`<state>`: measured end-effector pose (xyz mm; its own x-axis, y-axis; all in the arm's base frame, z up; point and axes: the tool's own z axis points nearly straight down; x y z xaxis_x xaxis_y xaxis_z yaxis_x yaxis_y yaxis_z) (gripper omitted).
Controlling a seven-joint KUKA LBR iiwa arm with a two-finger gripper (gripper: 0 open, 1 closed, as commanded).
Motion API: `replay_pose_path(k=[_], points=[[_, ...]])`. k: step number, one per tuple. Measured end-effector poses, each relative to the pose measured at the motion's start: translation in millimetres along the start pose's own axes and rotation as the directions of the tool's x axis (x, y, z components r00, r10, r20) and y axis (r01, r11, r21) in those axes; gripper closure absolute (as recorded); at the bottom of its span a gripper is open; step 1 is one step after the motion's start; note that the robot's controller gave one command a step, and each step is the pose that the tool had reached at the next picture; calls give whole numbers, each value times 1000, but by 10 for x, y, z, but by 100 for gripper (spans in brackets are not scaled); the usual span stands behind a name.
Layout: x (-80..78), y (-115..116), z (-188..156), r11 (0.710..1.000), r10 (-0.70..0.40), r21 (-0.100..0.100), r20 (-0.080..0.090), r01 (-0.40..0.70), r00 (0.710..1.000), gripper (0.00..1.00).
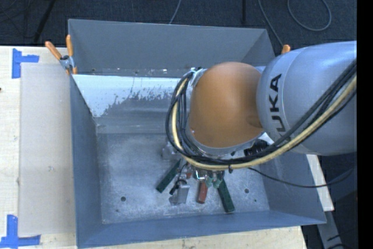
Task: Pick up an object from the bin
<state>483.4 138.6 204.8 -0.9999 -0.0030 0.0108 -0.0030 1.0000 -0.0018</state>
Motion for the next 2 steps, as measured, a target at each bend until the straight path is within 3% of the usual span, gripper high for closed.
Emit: replay_pose_path(k=[1, 2], points=[[-629, -218, 1364, 832, -554, 2, 6, 554, 832, 0], [-639, -216, 1344, 834, -551, 3, 9, 551, 834, 100]])
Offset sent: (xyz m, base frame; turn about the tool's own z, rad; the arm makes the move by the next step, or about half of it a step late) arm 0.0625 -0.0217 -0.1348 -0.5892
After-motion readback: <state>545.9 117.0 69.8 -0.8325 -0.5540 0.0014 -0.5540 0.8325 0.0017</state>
